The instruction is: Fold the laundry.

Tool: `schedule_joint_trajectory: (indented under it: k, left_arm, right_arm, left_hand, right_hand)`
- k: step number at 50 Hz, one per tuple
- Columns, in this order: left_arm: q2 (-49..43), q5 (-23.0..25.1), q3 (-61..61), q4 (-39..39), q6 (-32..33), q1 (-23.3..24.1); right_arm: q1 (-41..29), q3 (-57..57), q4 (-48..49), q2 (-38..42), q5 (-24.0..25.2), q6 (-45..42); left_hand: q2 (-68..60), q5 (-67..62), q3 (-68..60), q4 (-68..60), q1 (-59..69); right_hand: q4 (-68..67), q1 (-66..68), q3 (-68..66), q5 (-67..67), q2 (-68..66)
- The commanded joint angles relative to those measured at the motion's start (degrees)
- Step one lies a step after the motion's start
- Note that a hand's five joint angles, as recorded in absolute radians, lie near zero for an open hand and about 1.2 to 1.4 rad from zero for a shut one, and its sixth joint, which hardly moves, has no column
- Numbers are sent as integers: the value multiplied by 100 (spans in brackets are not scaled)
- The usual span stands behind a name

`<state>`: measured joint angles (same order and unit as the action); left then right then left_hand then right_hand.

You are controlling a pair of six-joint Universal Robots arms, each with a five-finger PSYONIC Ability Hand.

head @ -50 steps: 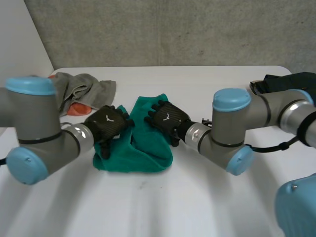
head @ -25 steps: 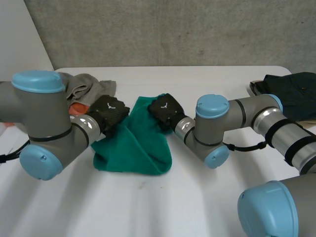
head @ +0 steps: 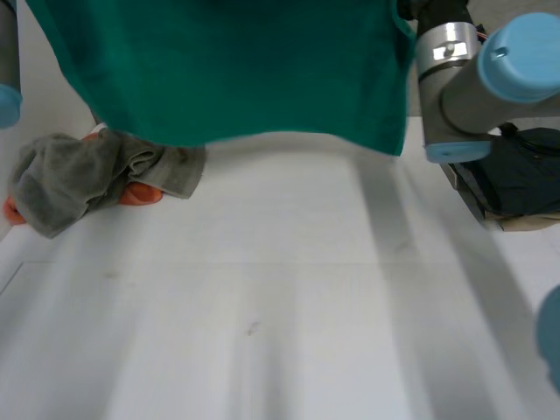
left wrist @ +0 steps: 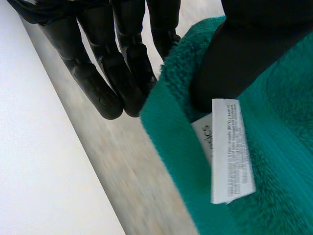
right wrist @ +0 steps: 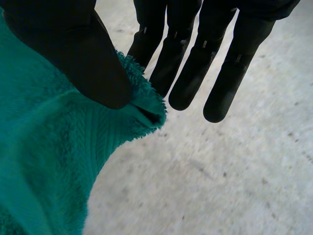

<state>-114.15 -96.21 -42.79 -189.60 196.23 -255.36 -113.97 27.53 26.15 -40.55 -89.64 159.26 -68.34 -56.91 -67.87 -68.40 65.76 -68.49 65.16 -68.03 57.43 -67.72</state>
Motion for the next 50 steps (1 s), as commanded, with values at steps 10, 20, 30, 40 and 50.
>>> schedule_joint_trajectory:
  k: [10,20,30,40,50]
  left_arm:
    - [-485,779,-3295,344,-129,-330]
    - [-362,1315,-4307,239,301,-330]
    - [7,1114,-4158,204,310,-348]
    - [227,1061,-3825,344,284,-339]
    - [332,1043,-3280,906,20,-321]
  right_arm:
    - [744,3819,-1559,-963,1589,-386]
    - [1008,4594,-2623,-1139,1836,-845]
    - [1315,4866,-2711,-1621,1195,868]
    - [1623,5815,-2519,-1992,1168,2029]
    - [1316,5694,-1728,-1342,949,2329]
  left_hand:
    - [-1166,-1309,-1213,-1160,1424]
    - [-1166,-1309,-1213,-1160,1424]
    - [-1166,-1309,-1213,-1160,1424]
    - [-1166,-1309,-1213,-1160,1424]
    - [-1166,-1309,-1213,-1160,1424]
  right_hand:
    - [-1151,1484,-1197,1257,-1228]
    - [1200,-867,1153,-1093,1122]
    - [3629,-3296,3582,-3522,3551]
    - [3696,-3363,3649,-3590,3619]
    - [3528,-3195,3481,-3421,3450]
